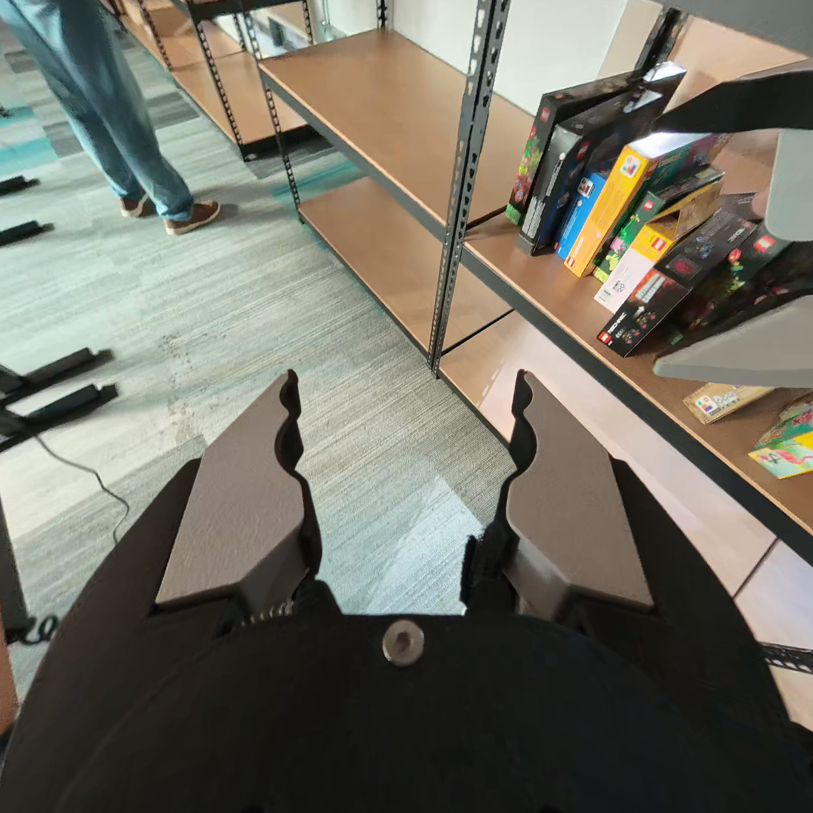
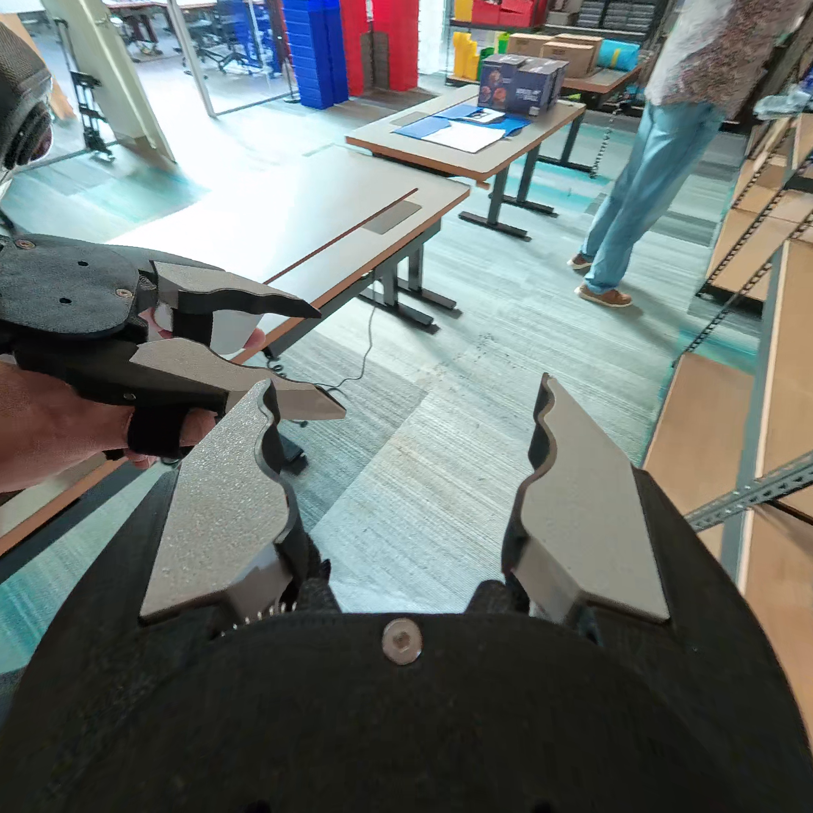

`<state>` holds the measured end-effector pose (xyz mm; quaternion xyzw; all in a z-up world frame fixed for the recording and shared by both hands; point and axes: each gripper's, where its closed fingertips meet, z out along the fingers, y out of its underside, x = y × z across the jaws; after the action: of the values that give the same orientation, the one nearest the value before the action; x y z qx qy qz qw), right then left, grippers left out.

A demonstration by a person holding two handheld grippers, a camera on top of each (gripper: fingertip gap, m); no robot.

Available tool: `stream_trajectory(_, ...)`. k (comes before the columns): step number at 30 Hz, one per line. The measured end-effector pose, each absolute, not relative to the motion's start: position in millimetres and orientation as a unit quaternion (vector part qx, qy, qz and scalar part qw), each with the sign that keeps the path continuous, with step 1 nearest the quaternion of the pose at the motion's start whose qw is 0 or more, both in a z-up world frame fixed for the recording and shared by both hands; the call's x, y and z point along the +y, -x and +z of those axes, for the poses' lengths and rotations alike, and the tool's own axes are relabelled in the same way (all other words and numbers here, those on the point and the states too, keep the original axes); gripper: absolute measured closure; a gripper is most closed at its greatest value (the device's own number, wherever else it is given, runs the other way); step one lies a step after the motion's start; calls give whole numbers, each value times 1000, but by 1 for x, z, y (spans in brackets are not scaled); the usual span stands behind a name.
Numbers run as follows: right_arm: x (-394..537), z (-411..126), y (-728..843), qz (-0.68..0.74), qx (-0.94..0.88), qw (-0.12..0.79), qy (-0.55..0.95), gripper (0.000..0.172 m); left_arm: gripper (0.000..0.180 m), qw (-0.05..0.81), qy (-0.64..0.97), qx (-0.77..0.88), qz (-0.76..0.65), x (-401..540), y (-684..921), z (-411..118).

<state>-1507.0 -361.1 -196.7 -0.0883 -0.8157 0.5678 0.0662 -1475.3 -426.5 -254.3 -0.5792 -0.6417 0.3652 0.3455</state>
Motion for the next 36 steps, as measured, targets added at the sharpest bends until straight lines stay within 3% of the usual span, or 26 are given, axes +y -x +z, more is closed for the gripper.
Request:
stream_trajectory(15,-348,-217,1665,544,-782,138,272,65,90,464,680,-508,255,-425,1673,-253)
stream_trajectory(28,-374,-175,1722,538,-700,240,404,74,100,552,742,-333,185,-434,1789,-179)
stream_trajectory(36,-323,-169,1775,511,-666,302,452,74,98,568,754,-299,137,-389,1832,-192)
